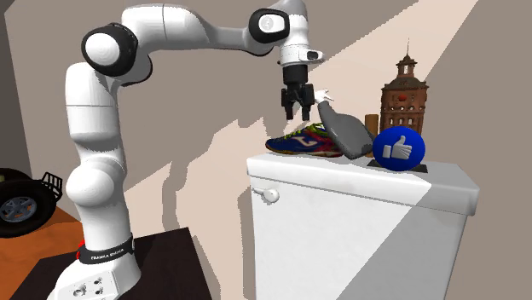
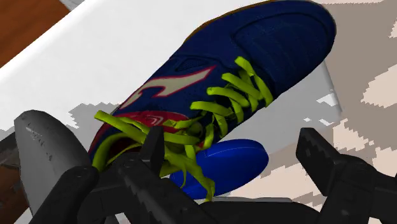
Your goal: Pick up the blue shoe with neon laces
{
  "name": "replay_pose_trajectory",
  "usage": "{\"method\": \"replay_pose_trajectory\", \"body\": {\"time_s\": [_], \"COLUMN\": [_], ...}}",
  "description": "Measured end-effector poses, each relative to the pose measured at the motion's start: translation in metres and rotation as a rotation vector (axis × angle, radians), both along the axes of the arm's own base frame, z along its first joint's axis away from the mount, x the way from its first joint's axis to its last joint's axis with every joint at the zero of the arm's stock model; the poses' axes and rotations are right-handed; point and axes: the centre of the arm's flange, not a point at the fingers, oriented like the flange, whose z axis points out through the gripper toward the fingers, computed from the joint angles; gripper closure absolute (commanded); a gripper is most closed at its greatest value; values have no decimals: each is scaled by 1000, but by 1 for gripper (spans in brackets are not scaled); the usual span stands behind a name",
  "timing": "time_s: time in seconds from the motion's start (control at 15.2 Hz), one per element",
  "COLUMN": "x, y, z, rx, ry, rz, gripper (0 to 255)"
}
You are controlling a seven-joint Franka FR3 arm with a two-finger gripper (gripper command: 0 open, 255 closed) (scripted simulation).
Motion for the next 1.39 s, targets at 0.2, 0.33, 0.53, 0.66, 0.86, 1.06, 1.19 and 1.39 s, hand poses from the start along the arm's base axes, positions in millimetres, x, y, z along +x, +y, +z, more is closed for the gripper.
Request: {"method": "replay_pose_trajectory", "body": {"time_s": [0.2, 0.33, 0.53, 0.66, 0.86, 1.06, 1.19, 1.39], "x": [31, 46, 49, 49, 49, 49, 49, 49], "y": [-19, -25, -27, -29, -29, -29, -29, -29], "z": [15, 20, 9, -2, -14, -15, -15, -16], "rx": [-11, -16, -18, -18, -19, -19, -19, -19], "ry": [-19, -29, -32, -31, -31, -32, -33, -33], "rz": [-1, 0, 1, 0, 0, 0, 0, -1], "gripper": [0, 0, 0, 0, 0, 255, 255, 255]}}
